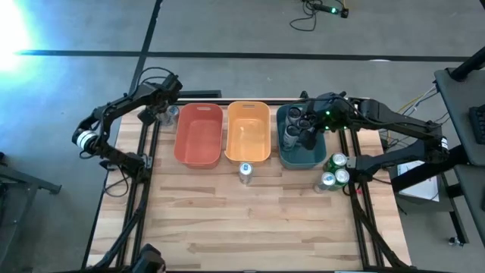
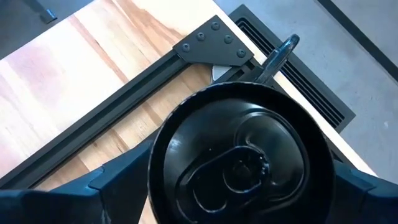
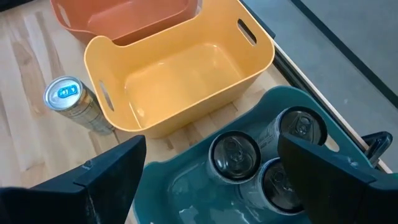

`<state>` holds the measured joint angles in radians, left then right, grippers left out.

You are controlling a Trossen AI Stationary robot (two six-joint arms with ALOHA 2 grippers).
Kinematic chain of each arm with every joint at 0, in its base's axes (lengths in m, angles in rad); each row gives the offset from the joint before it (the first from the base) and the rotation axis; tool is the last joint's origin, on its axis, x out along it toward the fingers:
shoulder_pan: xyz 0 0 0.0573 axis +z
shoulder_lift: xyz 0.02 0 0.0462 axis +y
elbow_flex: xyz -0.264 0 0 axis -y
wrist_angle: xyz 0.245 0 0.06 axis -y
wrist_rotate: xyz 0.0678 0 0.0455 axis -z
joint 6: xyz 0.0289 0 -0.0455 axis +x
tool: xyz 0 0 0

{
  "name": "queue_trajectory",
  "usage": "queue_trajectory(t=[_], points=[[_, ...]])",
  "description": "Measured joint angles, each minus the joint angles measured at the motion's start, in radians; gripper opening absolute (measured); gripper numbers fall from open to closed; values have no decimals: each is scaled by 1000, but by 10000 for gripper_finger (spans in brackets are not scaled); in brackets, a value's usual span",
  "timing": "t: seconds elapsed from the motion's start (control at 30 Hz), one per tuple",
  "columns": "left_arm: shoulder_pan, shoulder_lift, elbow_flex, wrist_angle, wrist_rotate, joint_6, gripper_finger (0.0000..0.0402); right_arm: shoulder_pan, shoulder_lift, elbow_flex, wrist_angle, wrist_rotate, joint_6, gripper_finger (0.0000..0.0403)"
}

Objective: Sort soda cans
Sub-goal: Put the white/blue soda can into the blue bin

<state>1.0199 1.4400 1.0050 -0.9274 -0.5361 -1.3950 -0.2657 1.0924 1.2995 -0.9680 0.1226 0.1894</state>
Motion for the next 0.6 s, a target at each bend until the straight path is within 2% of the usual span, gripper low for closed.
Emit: queue_trajectory(t=[0.13, 0.37, 0.6], points=[[0, 2, 0, -7, -2, -12, 304, 0, 0, 0, 0, 0, -8, 359], [0, 2, 0, -12, -22, -21, 235, 0, -5, 0, -1, -23, -17, 358], [0, 0, 33, -32, -16, 98, 235, 0, -42, 0, 2, -27, -60, 331]])
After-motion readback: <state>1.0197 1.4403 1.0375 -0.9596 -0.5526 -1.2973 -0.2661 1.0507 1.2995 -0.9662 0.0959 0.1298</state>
